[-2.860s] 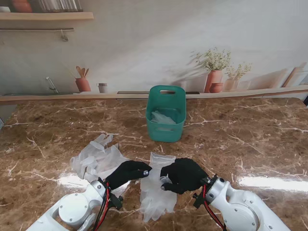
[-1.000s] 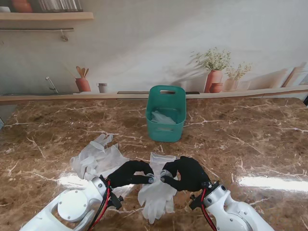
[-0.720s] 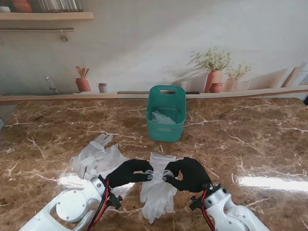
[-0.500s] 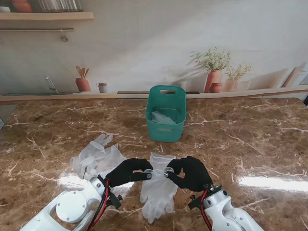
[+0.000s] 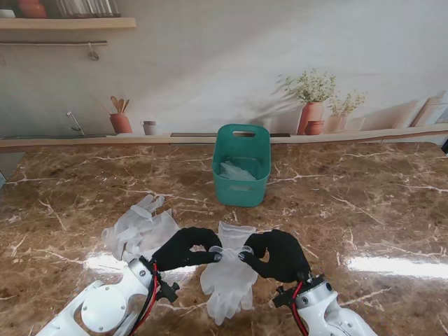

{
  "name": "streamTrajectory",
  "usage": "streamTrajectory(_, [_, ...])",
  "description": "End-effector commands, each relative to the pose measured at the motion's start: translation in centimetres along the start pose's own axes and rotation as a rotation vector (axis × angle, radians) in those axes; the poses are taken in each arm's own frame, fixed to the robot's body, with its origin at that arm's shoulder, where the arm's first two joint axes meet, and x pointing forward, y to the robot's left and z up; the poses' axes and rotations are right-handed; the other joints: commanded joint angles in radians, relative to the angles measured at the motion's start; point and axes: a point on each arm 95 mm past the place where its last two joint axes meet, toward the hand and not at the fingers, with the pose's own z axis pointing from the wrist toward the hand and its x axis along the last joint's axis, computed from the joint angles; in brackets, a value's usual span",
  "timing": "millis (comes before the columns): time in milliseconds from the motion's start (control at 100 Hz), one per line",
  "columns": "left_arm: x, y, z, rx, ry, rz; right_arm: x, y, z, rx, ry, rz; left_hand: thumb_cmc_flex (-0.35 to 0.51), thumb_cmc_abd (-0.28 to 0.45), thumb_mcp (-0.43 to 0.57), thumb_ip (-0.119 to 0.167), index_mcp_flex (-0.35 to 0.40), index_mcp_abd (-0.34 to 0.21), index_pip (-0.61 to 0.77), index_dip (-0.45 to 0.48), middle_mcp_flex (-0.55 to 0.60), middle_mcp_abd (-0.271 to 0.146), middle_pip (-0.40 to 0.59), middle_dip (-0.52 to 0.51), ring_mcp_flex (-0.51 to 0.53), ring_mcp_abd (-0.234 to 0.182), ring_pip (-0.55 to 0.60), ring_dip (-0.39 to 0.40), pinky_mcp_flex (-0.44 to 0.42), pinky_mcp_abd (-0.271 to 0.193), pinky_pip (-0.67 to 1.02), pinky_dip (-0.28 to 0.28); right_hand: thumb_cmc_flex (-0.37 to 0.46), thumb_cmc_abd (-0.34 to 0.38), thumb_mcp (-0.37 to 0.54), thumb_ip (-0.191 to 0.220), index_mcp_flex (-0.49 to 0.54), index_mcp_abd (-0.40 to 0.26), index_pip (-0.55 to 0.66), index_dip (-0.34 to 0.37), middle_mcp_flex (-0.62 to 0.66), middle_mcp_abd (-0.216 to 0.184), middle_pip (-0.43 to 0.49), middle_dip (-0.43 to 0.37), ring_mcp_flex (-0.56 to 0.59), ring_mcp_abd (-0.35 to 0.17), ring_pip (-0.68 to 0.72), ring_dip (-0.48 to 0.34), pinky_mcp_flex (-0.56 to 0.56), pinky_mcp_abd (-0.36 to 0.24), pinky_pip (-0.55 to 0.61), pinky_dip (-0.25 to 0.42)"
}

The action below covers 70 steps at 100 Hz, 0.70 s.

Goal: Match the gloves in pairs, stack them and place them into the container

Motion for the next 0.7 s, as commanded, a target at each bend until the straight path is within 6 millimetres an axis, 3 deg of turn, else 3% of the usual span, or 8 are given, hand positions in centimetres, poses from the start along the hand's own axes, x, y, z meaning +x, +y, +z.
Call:
streamTrajectory(0, [0.5,0.2,-0.5,-0.038,0.011,0.000,0.7,-0.1,-0.6,0.020,-0.003,0.035,0.017,-0.006,-0.015,-0.023,0.031,-0.064,0.024,-0.009,0.065,-0.027,0.012,0.003,0.046,-0.033,0.036,0.015,0.001,0.006,0.049,-0.020,0.013,0.000,0.009,-0.024,0.033,0.004,0.008,0.016,0.026,-0.014,0.012,0.012,0.047,-0.031,0.025,0.018,0.025,-0.006,0.059,0.004])
streamTrajectory(150, [0.7,0.2,-1.0,-0.051,0.001,0.013,0.9,0.0,-0.6,0.046,-0.007,0.035,0.023,0.020,-0.030,-0.023,0.004,-0.049,0.031,0.013,0.065,-0.026,0.028,-0.012,0.048,-0.033,0.041,0.016,0.008,0.004,0.071,-0.025,0.011,-0.002,0.011,-0.021,0.034,0.009,-0.006,0.004,0.043,-0.003,-0.001,0.005,0.061,-0.023,0.026,0.015,0.038,-0.005,0.072,-0.002])
streamTrajectory(320, [-0.3,-0.1,-0.7,-0.010,-0.061,0.052,-0.2,-0.6,0.5,0.084,-0.059,0.032,0.025,0.018,-0.034,-0.023,0.003,-0.042,0.031,0.018,0.066,-0.022,0.035,-0.025,0.047,-0.026,0.047,0.020,0.013,0.004,0.088,-0.021,0.009,-0.002,0.012,-0.017,0.037,0.017,-0.010,-0.007,0.053,0.001,0.002,0.009,0.066,-0.021,0.036,0.019,0.044,-0.004,0.085,-0.005])
streamTrajectory(690, [-3.2,-0.9,2.6,0.064,-0.228,0.201,-3.6,-2.6,4.8,0.137,-0.188,0.015,0.027,0.012,-0.023,-0.024,0.005,-0.024,0.033,0.017,0.063,-0.004,0.057,-0.044,0.037,-0.007,0.067,0.033,0.011,-0.007,0.118,-0.006,0.009,0.002,0.008,-0.018,0.032,0.021,-0.010,-0.018,0.053,0.003,0.005,0.014,0.055,-0.023,0.059,0.027,0.032,-0.015,0.103,-0.011])
